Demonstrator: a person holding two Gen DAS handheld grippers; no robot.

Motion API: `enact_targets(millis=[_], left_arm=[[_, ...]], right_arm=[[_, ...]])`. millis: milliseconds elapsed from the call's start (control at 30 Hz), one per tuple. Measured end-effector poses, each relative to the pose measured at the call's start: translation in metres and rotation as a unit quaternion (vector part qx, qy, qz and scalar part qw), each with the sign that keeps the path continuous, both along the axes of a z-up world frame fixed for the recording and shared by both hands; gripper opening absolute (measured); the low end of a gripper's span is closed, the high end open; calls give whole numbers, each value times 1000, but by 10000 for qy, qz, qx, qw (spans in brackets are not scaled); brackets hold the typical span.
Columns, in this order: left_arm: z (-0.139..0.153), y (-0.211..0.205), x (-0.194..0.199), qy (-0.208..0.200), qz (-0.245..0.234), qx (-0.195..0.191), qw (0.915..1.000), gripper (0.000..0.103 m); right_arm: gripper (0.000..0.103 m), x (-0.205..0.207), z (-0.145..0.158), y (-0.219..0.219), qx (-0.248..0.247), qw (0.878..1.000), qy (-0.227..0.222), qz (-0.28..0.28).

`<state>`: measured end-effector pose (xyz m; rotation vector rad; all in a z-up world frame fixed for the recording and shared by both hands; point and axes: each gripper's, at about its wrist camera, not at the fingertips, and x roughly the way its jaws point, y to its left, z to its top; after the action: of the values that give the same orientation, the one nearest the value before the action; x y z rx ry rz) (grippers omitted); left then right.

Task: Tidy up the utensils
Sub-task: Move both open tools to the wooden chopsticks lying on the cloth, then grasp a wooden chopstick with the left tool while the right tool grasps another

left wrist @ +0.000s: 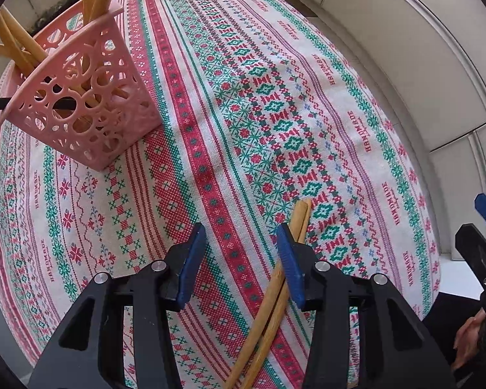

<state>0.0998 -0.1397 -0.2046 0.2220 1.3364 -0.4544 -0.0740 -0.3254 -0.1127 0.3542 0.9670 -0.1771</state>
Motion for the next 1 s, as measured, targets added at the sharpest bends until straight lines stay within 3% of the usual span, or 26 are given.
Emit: enact_targets(millis=[167,367,433,467,500,600,667,800,1000], left_arm=[[13,-6,-3,-116,-87,-48,9999,44],[-4,-23,-14,-211,-380,462,9980,45],[-2,-30,-20,-502,-582,599,9952,43],[-1,-33,-23,-523,-670,563,9948,37],[-1,-36,-26,-465,-742,429,9952,22],[2,-44,-36,-557,-825,351,9944,7],[4,-35,-42,-639,-685,343,9950,6],[35,17,-51,-996,-253,-105,9946,6],[103,95,-81,-1724,294,-797,9814,6]], right_arm=[[96,-2,0,-6,46,9999,-5,-96],[96,-2,-2,-7,119,9999,32,-94],[96,-1,-3,-6,109,9999,43,-83],[96,-1,-3,-5,108,9999,60,-72],[96,0,-4,-4,111,9999,75,-59],[96,4,-2,3,86,9999,81,-33],[96,9,-1,10,85,9999,76,17],[96,32,-3,37,-113,9984,355,417],[96,72,-30,99,-422,9877,1228,868]])
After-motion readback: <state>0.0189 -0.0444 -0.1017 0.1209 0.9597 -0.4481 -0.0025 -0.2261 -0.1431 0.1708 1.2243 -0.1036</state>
